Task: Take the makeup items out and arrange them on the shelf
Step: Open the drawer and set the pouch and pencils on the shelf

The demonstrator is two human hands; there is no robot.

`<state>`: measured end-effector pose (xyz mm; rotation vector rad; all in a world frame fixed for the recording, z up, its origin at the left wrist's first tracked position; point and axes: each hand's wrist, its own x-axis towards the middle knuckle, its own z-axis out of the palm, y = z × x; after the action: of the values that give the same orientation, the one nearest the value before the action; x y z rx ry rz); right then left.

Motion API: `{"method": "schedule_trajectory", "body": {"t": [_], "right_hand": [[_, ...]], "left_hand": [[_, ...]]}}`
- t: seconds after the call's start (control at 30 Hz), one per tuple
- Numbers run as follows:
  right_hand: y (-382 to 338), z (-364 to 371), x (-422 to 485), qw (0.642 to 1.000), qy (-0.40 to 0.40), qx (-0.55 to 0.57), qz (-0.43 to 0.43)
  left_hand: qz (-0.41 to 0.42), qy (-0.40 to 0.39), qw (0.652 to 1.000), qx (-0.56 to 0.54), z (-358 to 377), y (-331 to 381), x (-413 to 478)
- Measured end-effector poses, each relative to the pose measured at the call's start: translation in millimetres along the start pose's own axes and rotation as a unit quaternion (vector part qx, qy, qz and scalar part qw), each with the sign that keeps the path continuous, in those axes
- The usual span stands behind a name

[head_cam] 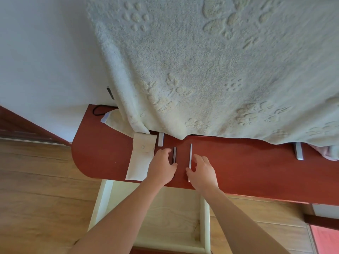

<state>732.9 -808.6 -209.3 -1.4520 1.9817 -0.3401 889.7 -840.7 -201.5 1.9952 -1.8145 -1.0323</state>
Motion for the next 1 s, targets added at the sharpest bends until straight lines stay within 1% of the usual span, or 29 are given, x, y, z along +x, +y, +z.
{"method": "schedule_trajectory", "body": {"t": [0.23,0.47,0.6,0.67,0.77,0.87,1.0], "right_hand": [[-1,-7,-27,0.998,0.005,-0.048,-0.047],[-6,5,-81,0.992,-0.009,-0.096,-0.083],[-3,23,-120,0.986,-0.031,-0.132,-0.095],[0,34,-142,0.985,-0.039,-0.139,-0.091],[4,52,-173,0.981,-0.057,-0.159,-0.095],[10,69,-198,0.978,-0.076,-0.169,-0.099],[21,88,-224,0.977,-0.098,-0.174,-0.078]], "left_hand": [[0.038,0.026,0.999,0.003,-10,-5,-37],[0.094,-0.01,0.995,0.002,-24,-40,-86],[0.16,-0.029,0.985,0.06,-31,-68,-118],[0.176,-0.037,0.98,0.089,-35,-85,-138],[0.184,-0.057,0.971,0.143,-43,-113,-166],[0.172,-0.083,0.964,0.184,-47,-142,-186],[0.153,-0.107,0.962,0.2,-42,-172,-209]]}}
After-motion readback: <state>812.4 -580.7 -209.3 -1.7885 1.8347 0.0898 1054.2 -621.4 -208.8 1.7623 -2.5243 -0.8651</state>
